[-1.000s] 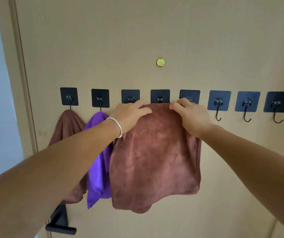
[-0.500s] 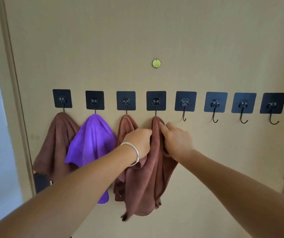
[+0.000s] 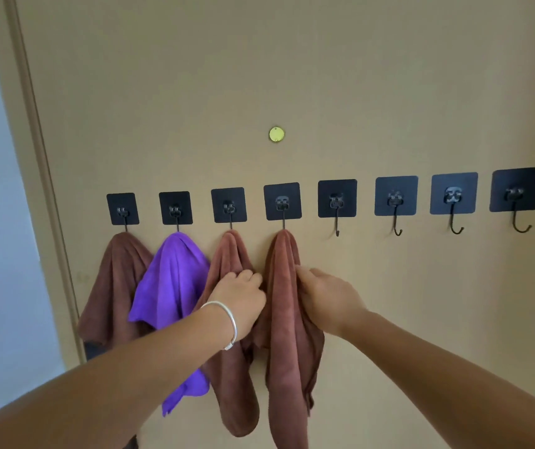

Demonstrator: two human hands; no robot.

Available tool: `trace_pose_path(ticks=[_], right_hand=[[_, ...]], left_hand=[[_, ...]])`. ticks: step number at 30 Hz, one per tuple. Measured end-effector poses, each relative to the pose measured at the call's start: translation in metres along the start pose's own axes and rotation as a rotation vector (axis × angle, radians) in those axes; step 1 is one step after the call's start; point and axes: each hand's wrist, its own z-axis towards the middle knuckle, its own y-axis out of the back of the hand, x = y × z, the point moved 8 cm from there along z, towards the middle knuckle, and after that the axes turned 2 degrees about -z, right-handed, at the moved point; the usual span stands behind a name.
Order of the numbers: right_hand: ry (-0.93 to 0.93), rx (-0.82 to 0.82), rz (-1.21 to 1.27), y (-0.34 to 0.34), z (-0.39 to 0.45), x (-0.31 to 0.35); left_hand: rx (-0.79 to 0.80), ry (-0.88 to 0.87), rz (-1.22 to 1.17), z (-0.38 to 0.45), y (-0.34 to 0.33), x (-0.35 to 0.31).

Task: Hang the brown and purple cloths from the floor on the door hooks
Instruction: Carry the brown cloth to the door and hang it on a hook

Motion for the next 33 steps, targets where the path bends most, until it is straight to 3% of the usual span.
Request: trace_pose_path(ticks=[3, 6, 9, 12, 18, 22, 33], right_hand=[[-0.018, -0.095, -0.04, 0.02, -0.007, -0.011], [0.006, -0.232, -0.078, 0.055, -0.017, -0.012], [0.011, -0.356, -0.112, 0.093, -0.026, -0.014], [-0.068, -0.429, -0.161, 0.127, -0.039, -0.029], [-0.322, -0.316, -0.545, 0.173, -0.071, -0.078], [-0.522, -0.263, -0.659, 0.194, -0.099, -0.092], [-0.831, -0.22, -0.913, 0.245, -0.192, -0.05]], left_hand=[[-0.058, 0.069, 0.055, 0.001, 0.038, 0.03], [-0.269, 0.113, -0.034, 0.001, 0.093, 0.051], [-0.507, 0.017, -0.152, 0.005, 0.132, 0.042], [-0.622, -0.135, -0.209, 0.015, 0.151, 0.016], [-0.702, -0.287, -0.259, 0.044, 0.173, -0.024], [-0.666, -0.33, -0.349, 0.059, 0.183, -0.046], [-0.781, -0.601, -0.566, 0.046, 0.215, -0.112]])
